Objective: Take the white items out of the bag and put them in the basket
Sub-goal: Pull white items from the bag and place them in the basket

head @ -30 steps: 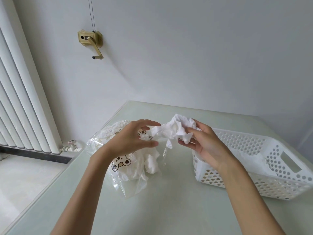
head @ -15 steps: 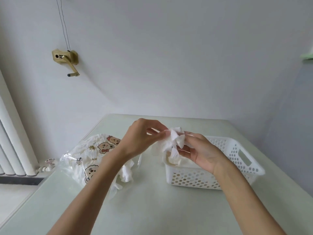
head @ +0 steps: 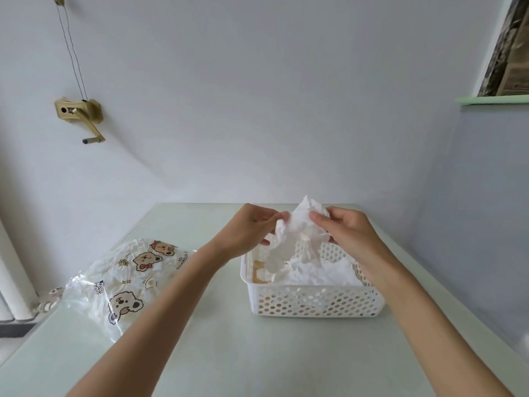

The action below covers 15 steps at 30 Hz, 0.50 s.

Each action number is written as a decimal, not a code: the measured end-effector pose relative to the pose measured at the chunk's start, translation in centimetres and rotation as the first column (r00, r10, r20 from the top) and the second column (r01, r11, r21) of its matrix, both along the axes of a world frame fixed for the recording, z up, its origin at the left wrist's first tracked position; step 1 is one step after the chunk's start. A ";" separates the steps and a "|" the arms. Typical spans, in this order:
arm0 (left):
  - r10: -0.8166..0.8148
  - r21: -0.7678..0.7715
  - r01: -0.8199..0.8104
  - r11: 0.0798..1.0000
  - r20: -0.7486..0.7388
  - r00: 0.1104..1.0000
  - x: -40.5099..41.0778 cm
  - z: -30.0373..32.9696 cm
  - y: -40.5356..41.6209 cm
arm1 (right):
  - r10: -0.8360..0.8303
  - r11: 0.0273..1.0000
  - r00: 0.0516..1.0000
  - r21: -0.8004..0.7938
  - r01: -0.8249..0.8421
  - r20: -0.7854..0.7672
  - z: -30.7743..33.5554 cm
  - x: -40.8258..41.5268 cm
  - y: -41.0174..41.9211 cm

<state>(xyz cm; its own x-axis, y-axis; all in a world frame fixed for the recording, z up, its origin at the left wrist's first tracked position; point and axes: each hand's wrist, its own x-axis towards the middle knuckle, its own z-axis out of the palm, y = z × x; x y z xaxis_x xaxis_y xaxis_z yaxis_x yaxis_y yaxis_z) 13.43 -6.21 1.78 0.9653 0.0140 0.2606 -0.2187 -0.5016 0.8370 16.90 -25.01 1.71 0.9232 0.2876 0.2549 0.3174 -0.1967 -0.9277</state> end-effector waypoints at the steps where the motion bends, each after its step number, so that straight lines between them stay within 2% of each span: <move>1: 0.017 0.049 -0.019 0.999 0.031 0.999 0.0 0.0 -0.2 | -0.010 1.000 1.000 -0.005 0.010 -0.003 -0.1 0.1 -0.1; 3: 0.016 0.056 -0.019 0.998 0.051 0.999 -0.3 0.2 -0.6 | -0.016 1.000 1.000 -0.002 0.016 0.017 -0.3 0.2 0.0; 5: -0.061 -0.041 0.059 0.997 -0.046 0.997 -0.6 0.7 -1.3 | 0.014 1.000 0.999 0.010 -0.015 0.033 -0.3 0.0 0.2; 7: -0.133 -0.044 0.129 0.991 -0.107 0.985 -0.8 0.9 -1.7 | 0.012 1.000 0.998 0.021 -0.013 0.055 -0.3 0.0 0.6; 9: -0.189 -0.009 0.189 0.982 -0.097 0.977 -0.8 0.4 -1.6 | -0.064 0.998 0.994 -0.001 0.064 0.089 -0.4 0.1 0.7; 12: -0.246 -0.057 0.242 0.969 -0.079 0.966 -1.0 0.0 -1.4 | -0.126 0.992 0.989 -0.020 0.128 0.082 -0.7 0.5 0.7; 15: -0.163 -0.072 0.162 0.984 -0.011 0.987 -0.8 -0.3 -1.2 | -0.142 0.988 0.987 -0.045 0.146 0.069 -0.9 0.7 0.5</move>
